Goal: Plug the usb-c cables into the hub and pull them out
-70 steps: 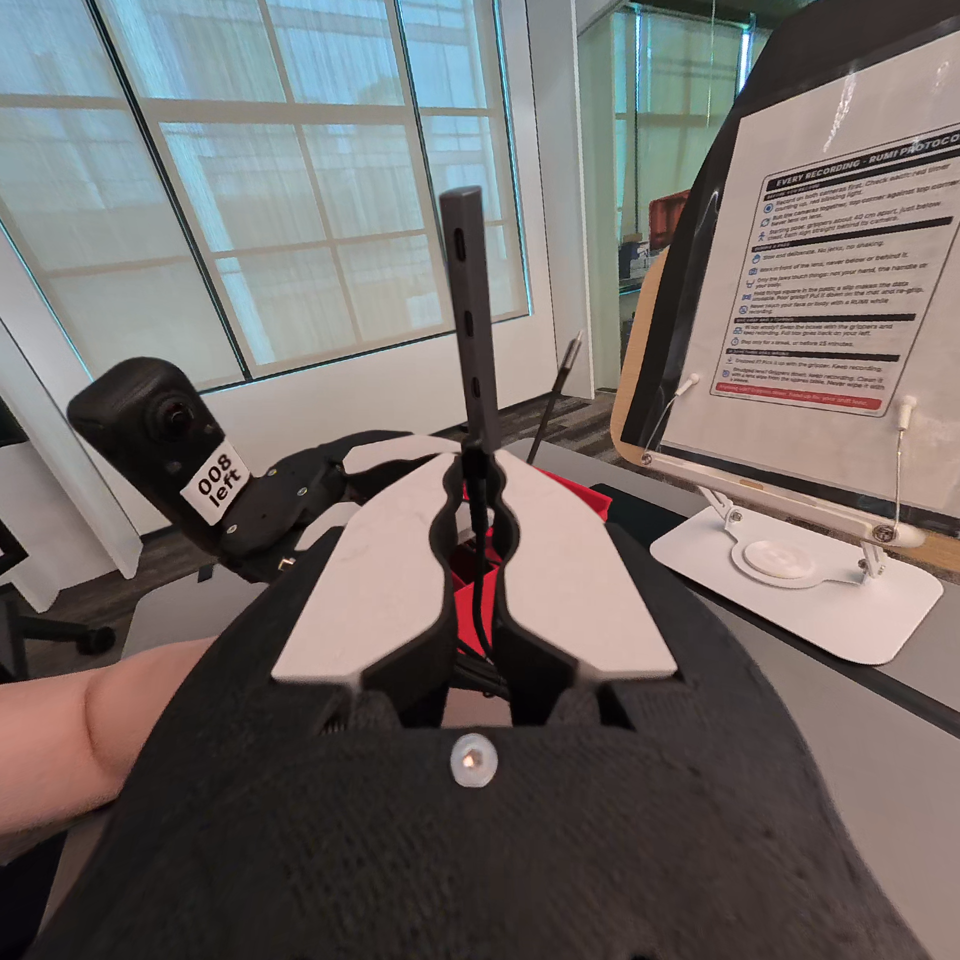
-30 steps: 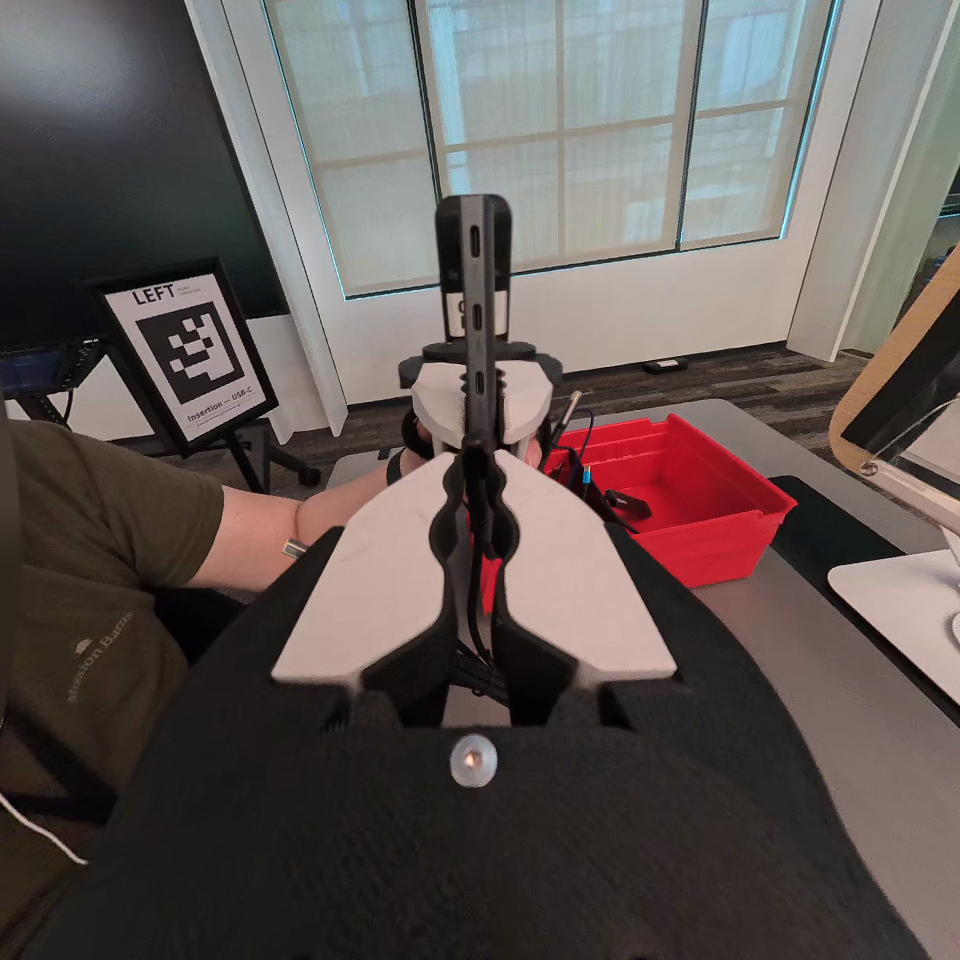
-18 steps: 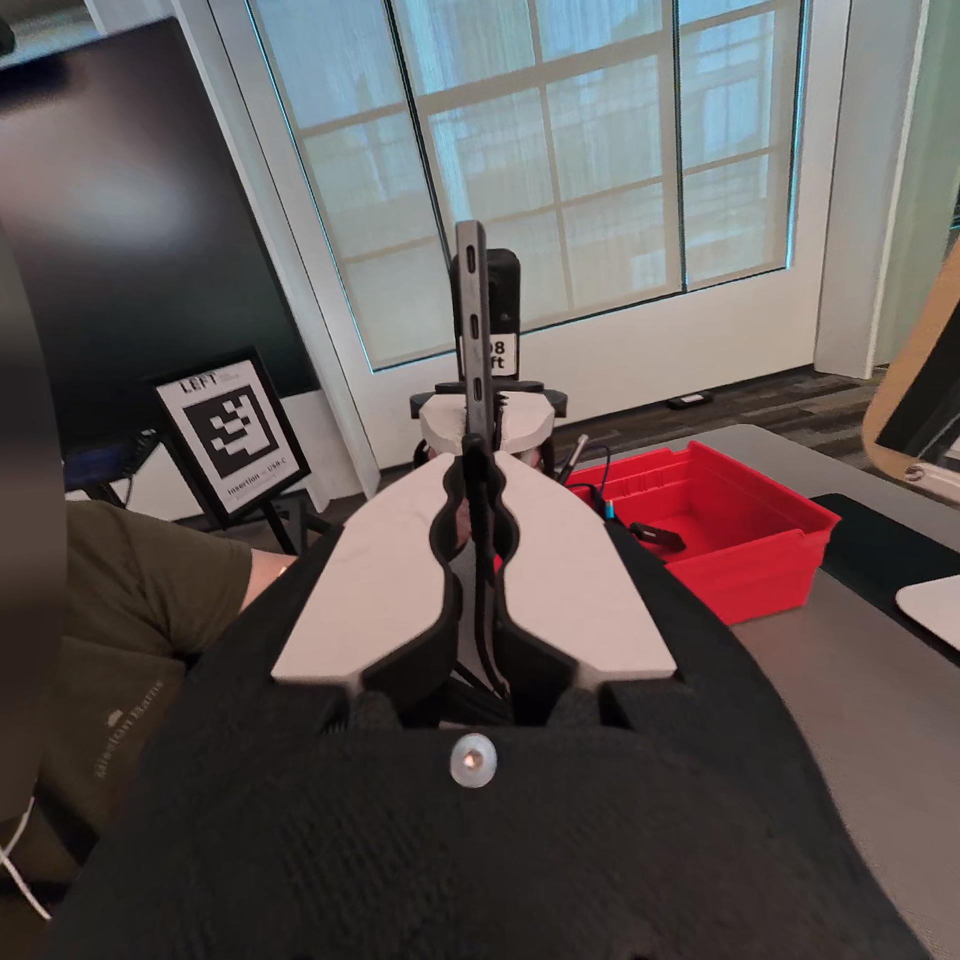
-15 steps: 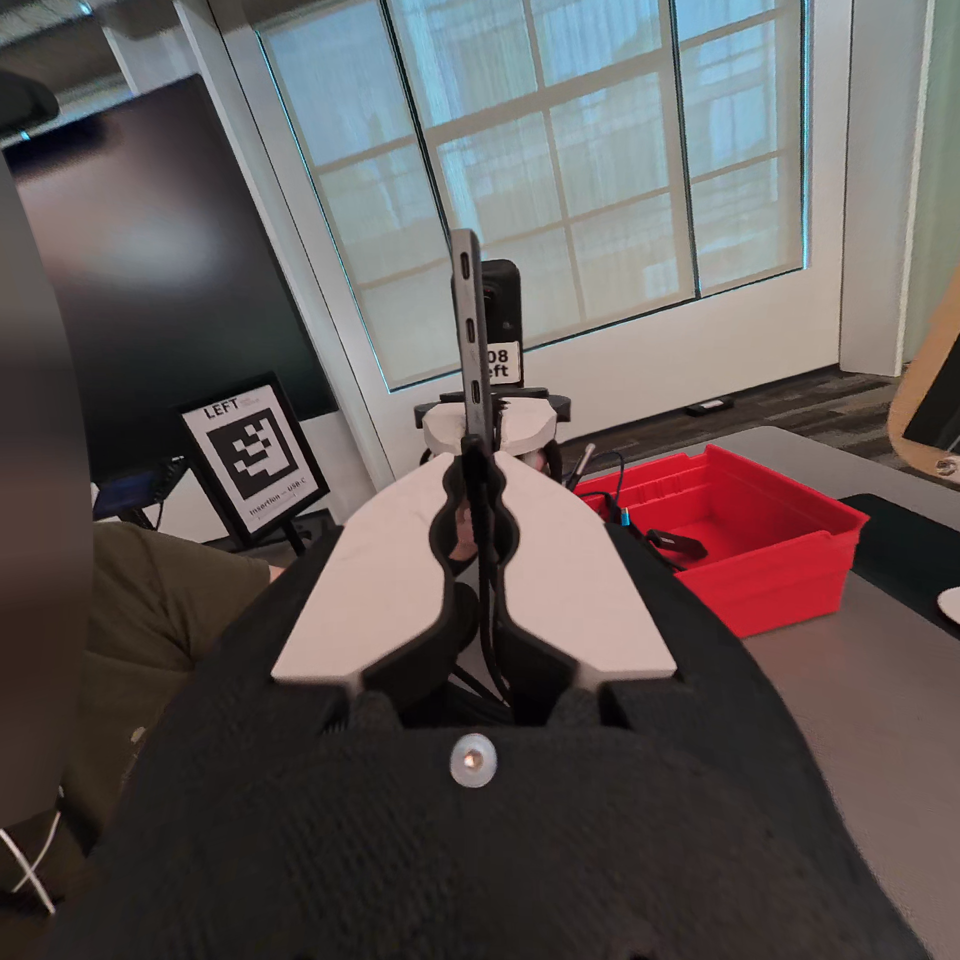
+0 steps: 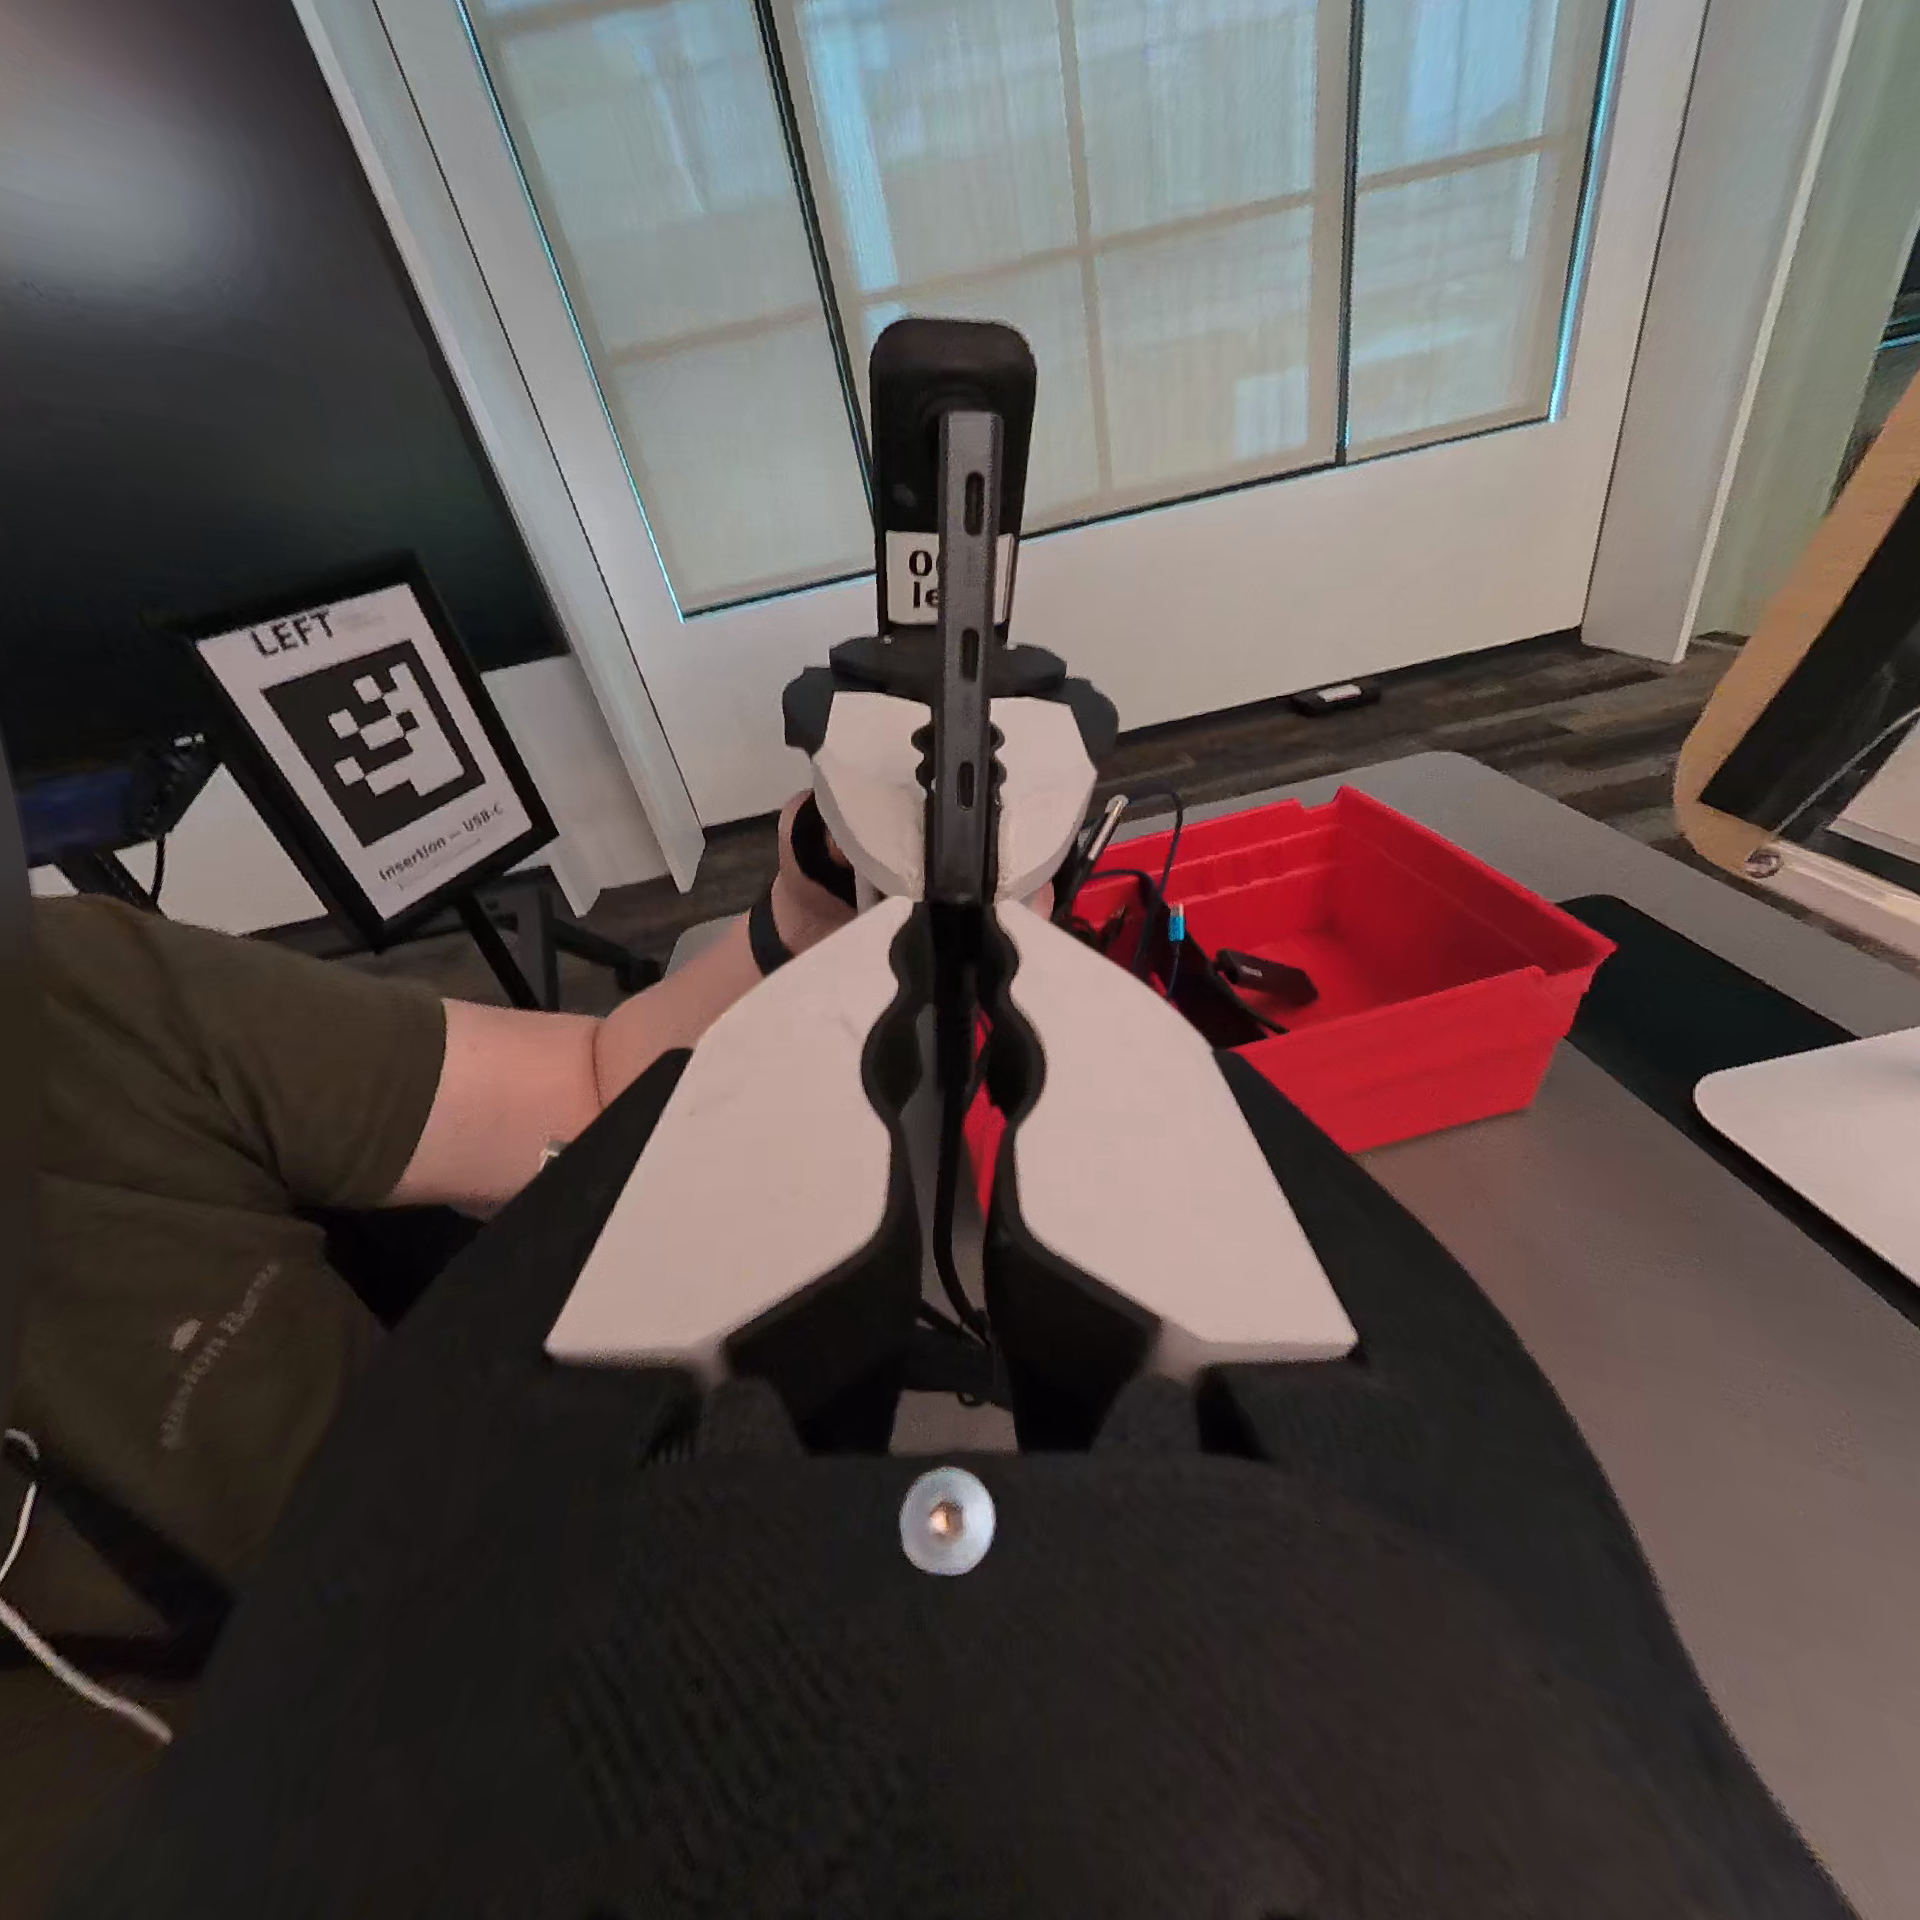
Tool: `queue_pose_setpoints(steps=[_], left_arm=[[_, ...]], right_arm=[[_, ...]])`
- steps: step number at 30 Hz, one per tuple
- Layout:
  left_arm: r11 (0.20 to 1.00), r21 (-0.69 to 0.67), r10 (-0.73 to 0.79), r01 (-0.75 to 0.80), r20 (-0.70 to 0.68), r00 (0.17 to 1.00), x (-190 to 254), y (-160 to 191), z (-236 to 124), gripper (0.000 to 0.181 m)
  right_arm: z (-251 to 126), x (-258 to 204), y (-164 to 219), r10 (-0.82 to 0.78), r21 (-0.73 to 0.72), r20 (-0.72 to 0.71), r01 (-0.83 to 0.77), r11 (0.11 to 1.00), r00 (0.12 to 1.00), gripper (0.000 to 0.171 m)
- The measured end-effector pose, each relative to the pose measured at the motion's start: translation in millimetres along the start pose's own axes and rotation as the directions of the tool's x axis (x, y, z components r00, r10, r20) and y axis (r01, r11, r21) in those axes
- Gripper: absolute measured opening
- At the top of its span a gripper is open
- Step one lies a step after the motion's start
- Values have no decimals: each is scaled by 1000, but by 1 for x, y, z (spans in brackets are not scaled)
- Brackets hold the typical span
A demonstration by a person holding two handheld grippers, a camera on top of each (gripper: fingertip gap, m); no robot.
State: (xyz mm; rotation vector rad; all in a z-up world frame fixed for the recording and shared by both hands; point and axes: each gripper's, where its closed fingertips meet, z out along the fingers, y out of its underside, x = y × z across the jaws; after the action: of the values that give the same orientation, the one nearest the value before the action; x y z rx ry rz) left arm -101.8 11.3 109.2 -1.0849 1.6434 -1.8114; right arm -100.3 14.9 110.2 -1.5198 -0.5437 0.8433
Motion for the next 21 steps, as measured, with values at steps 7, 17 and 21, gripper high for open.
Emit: queue_pose_setpoints(steps=[7,17,21], left_arm=[[996,-90,-12,12,2,1000,0,12,0,9],[982,-190,11,-5,31,999,-2,28,6,9],[981,-192,-2,9,39,999,-6,30,8,9]], right_arm=[[2,0,14,6,-86,14,-4,996,1000,9],[-1,2,26,-32,-194,-21,27,981,999,9],[-2,5,28,-15,-199,-23,10,980,1000,9]])
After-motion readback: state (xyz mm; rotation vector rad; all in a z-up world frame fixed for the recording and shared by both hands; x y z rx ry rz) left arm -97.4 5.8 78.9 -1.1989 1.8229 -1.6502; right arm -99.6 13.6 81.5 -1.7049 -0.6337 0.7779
